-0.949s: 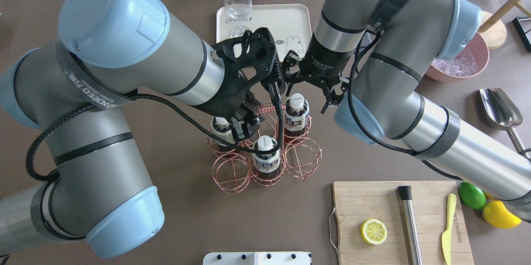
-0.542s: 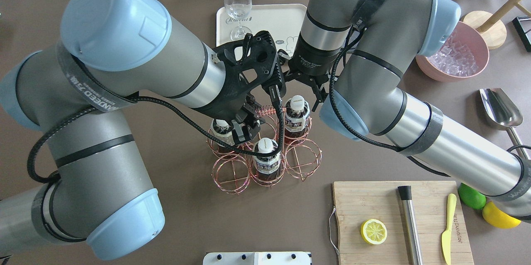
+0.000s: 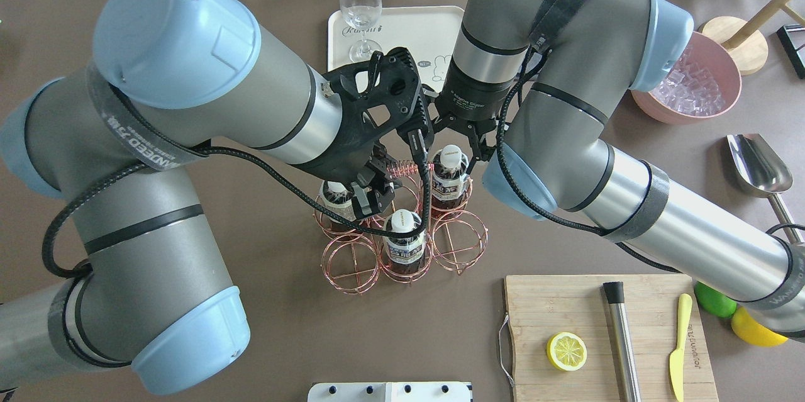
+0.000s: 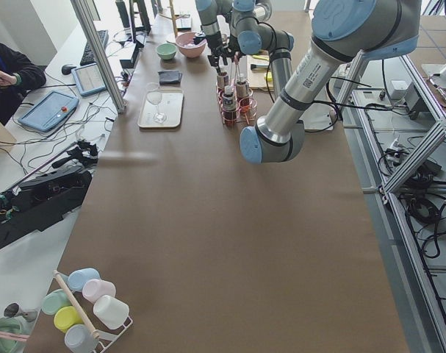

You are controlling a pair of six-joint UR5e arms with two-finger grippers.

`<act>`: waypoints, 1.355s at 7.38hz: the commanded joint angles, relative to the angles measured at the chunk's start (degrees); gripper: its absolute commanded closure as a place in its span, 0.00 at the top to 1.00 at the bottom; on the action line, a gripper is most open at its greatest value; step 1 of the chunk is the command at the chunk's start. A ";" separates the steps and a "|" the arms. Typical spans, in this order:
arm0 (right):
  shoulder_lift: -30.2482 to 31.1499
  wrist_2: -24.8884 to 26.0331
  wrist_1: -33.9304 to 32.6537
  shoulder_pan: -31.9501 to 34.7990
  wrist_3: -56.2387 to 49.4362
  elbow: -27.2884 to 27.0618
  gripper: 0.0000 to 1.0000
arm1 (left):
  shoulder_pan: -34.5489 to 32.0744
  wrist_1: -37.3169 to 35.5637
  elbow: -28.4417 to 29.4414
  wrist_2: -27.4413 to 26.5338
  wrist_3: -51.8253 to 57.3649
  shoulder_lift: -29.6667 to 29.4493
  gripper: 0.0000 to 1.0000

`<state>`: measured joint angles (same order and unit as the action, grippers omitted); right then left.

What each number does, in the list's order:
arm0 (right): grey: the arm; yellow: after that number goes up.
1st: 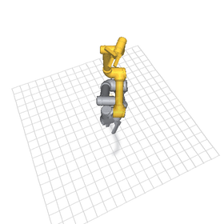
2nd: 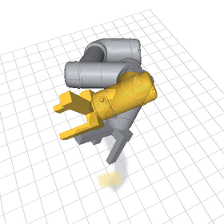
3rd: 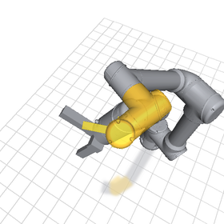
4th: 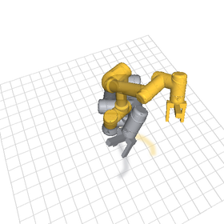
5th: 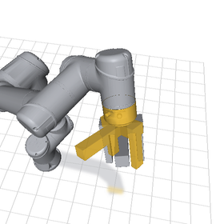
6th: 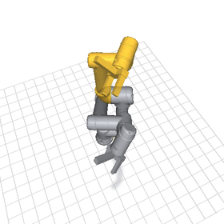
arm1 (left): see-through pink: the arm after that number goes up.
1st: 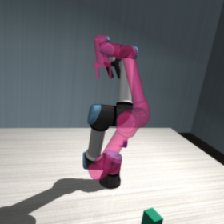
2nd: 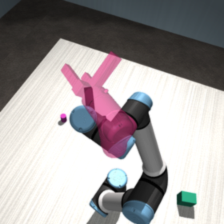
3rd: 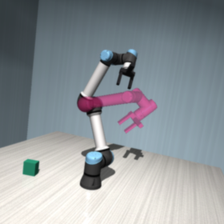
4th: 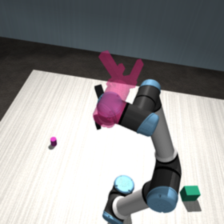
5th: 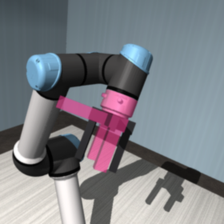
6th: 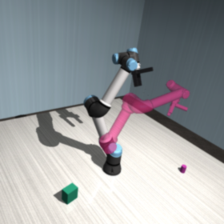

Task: Take tea from basket to plate

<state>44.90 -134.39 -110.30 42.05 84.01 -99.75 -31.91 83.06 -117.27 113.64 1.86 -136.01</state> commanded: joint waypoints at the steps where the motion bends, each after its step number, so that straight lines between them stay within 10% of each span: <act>1: 0.19 0.00 0.00 -0.21 0.10 -0.10 0.55 | 0.00 0.00 -0.15 0.00 0.07 -0.05 0.00; 4: 0.19 0.00 0.00 -0.30 -0.51 -0.01 0.00 | 0.00 0.00 -0.15 0.00 0.07 -0.05 0.00; 7: -0.25 -0.34 -2.09 0.21 -0.08 -1.32 0.00 | 0.00 0.00 -0.41 0.00 -0.10 -0.05 0.00; 10: -6.73 -0.61 -19.30 -0.05 -0.16 -6.33 0.00 | 0.00 -0.09 -0.32 0.09 -0.10 -0.05 0.00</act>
<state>42.24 -134.93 -121.08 41.42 83.91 -103.69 -31.90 83.02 -117.67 113.71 1.76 -136.06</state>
